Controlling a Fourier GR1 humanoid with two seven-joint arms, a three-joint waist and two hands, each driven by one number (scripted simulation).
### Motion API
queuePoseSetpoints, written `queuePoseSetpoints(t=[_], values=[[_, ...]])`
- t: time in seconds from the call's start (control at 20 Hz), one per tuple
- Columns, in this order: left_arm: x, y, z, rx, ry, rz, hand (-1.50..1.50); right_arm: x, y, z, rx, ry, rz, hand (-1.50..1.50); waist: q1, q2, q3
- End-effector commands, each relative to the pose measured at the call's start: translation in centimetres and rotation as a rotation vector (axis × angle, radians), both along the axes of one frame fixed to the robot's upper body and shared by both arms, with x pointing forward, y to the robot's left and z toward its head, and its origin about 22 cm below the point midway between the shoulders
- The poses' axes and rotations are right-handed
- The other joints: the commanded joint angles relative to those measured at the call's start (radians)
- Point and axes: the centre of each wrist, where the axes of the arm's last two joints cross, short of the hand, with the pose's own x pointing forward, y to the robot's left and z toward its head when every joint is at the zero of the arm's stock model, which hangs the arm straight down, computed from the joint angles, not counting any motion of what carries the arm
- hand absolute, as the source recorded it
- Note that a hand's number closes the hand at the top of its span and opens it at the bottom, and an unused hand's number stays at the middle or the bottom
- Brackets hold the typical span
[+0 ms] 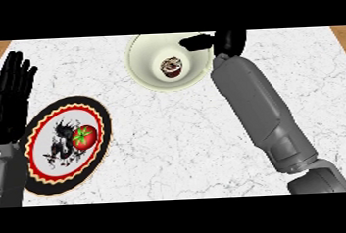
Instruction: Pick the cupcake from the placemat and place it in the bowl
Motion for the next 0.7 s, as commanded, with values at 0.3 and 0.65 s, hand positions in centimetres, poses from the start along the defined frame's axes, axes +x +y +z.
queuePoseSetpoints(t=[0.3, 0.65], values=[[-0.7, 1.5, -0.8, 0.006, 0.026, 0.048, 0.0, -2.2, -8.6, -1.3, 0.148, -0.129, -0.139, -1.5, -0.048, -0.013, 0.0], [-2.6, 1.3, 0.7, 0.0, 0.009, 0.053, 0.0, -7.4, -16.6, -0.6, 0.177, -0.173, -0.12, -1.5, -0.042, -0.017, 0.0]])
